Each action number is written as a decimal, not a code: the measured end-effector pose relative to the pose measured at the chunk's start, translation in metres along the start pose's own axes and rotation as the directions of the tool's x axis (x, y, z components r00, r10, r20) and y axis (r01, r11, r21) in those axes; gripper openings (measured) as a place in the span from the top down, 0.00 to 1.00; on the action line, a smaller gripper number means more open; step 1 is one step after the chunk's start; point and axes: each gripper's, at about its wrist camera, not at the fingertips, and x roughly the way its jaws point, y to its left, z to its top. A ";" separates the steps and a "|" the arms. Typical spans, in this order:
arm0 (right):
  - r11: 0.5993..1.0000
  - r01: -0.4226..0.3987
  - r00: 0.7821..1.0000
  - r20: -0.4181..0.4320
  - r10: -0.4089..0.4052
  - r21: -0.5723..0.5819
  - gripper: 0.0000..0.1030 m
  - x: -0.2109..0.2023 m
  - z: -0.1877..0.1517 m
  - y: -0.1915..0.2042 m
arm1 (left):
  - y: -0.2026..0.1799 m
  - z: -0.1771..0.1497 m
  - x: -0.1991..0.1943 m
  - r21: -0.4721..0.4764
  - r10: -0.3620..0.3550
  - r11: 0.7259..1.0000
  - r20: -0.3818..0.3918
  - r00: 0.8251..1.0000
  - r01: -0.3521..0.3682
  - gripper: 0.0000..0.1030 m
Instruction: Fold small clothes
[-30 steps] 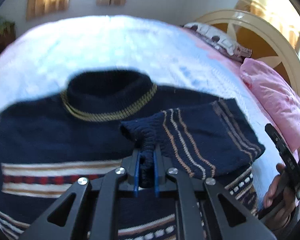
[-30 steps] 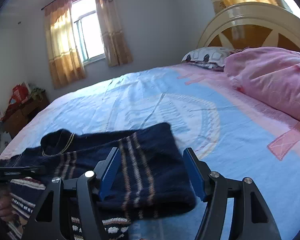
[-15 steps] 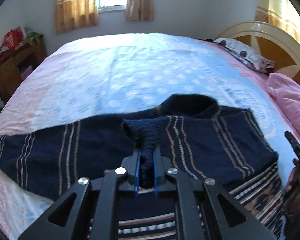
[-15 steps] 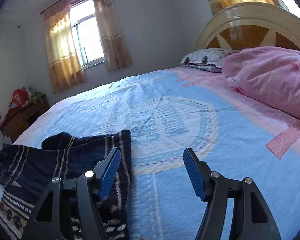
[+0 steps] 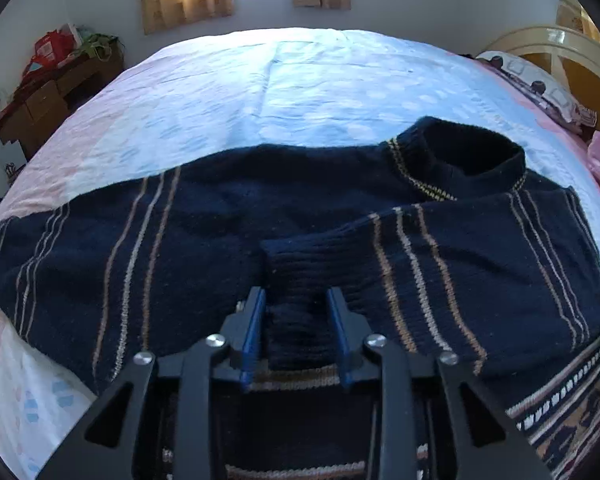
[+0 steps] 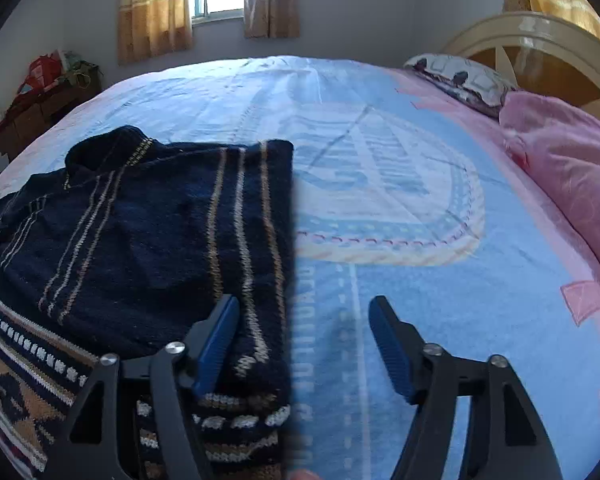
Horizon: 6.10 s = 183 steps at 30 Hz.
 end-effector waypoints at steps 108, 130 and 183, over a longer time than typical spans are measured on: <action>0.963 -0.265 0.948 0.167 0.271 -0.056 0.28 -0.106 -0.011 0.083 | 0.125 0.071 -0.134 -0.466 -0.090 0.833 0.418 0.904 0.299 0.93; 0.941 -0.297 0.951 0.136 0.276 0.165 0.28 -0.076 -0.049 0.024 | -0.134 0.064 -0.080 -0.238 -0.309 0.890 0.317 0.897 0.390 0.93; 0.993 -0.113 0.993 0.018 0.114 -0.035 0.94 -0.007 0.066 0.104 | 0.109 -0.071 -0.036 -0.279 0.063 0.959 0.047 0.997 -0.047 0.04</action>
